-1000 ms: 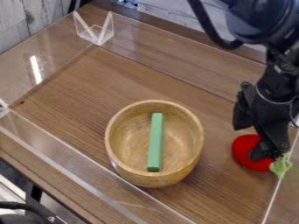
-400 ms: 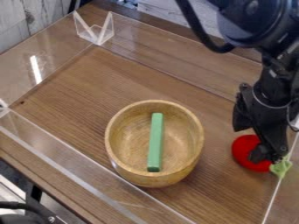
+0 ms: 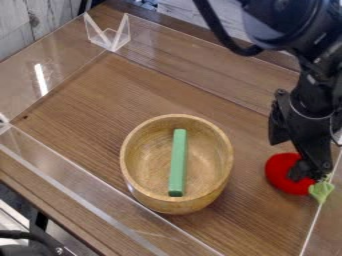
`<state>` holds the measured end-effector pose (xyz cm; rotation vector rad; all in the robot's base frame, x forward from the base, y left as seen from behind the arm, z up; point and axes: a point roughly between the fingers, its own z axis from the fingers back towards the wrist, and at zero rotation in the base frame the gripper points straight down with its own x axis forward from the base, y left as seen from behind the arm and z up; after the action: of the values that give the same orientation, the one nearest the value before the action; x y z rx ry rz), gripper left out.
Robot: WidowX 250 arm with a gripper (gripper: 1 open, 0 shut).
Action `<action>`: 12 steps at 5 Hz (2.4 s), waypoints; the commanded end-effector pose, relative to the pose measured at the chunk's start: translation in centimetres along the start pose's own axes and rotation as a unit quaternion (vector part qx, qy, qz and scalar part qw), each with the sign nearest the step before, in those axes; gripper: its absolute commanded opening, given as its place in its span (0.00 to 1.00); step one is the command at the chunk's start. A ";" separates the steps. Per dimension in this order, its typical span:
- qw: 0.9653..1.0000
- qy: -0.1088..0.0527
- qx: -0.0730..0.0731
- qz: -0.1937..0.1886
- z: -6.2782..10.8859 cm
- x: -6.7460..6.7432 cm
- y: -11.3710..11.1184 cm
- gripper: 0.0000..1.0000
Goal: Move the red object to the left side of the table
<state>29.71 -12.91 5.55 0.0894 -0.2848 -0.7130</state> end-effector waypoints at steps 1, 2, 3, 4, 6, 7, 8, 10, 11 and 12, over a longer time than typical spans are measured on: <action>1.000 -0.024 0.004 0.003 0.6 0.6 0.1 1.00; 1.000 -0.018 0.002 0.003 -0.3 0.4 0.0 1.00; 1.000 -0.014 0.000 0.004 -0.8 0.2 0.0 0.00; 1.000 -0.026 0.012 0.010 1.3 0.4 0.8 0.00; 0.996 -0.049 0.060 0.048 6.3 -0.5 4.5 0.00; 0.994 -0.051 0.066 0.064 6.7 -0.7 4.8 0.00; 0.993 -0.051 0.070 0.078 7.1 -1.1 5.0 0.00; 0.990 -0.051 0.073 0.105 7.7 -1.8 5.0 0.00; 0.989 -0.051 0.073 0.116 7.8 -2.1 4.8 0.00; 0.987 -0.052 0.073 0.130 8.2 -2.5 4.8 0.00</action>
<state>28.31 -7.65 12.44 0.1555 -0.3945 -0.4486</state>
